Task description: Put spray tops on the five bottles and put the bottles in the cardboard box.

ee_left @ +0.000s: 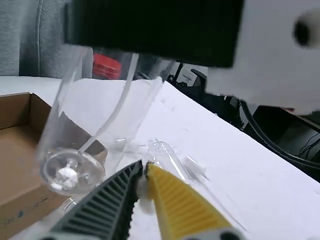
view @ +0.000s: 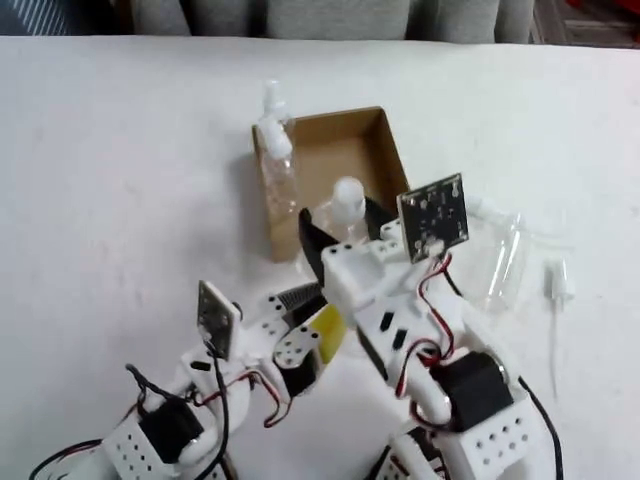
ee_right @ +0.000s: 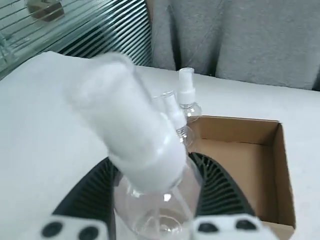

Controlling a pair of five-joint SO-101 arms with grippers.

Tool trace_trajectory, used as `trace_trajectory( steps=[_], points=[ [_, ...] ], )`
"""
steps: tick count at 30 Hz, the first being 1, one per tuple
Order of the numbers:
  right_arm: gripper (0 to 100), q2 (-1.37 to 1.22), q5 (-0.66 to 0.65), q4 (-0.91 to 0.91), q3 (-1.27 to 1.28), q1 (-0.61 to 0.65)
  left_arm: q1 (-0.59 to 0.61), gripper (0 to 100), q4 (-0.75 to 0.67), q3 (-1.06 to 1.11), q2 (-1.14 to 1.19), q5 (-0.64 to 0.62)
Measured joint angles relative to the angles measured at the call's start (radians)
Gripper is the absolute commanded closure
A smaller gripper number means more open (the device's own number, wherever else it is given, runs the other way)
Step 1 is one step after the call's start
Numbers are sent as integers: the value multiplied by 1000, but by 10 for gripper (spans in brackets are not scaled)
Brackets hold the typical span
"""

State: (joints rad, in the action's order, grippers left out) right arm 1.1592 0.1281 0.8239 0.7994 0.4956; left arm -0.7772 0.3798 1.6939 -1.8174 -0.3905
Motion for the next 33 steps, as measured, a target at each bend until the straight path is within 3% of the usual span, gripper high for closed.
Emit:
trace_trajectory(
  steps=[5, 10, 19, 23, 33],
  points=[
    [984, -143, 0, -147, 0, -160, 18, 980, 58, 0, 0, 9],
    [984, -347, 0, -345, 0, -249, 115, 980, 175, 0, 0, 115],
    [984, -740, -114, -655, -54, -285, 516, 979, 279, 0, 0, 138],
    [984, -878, -124, -767, -101, -282, 640, 979, 284, 0, 0, 144],
    [984, -1200, -133, -1062, -241, -282, 700, 979, 284, 0, 0, 143]
  ],
)
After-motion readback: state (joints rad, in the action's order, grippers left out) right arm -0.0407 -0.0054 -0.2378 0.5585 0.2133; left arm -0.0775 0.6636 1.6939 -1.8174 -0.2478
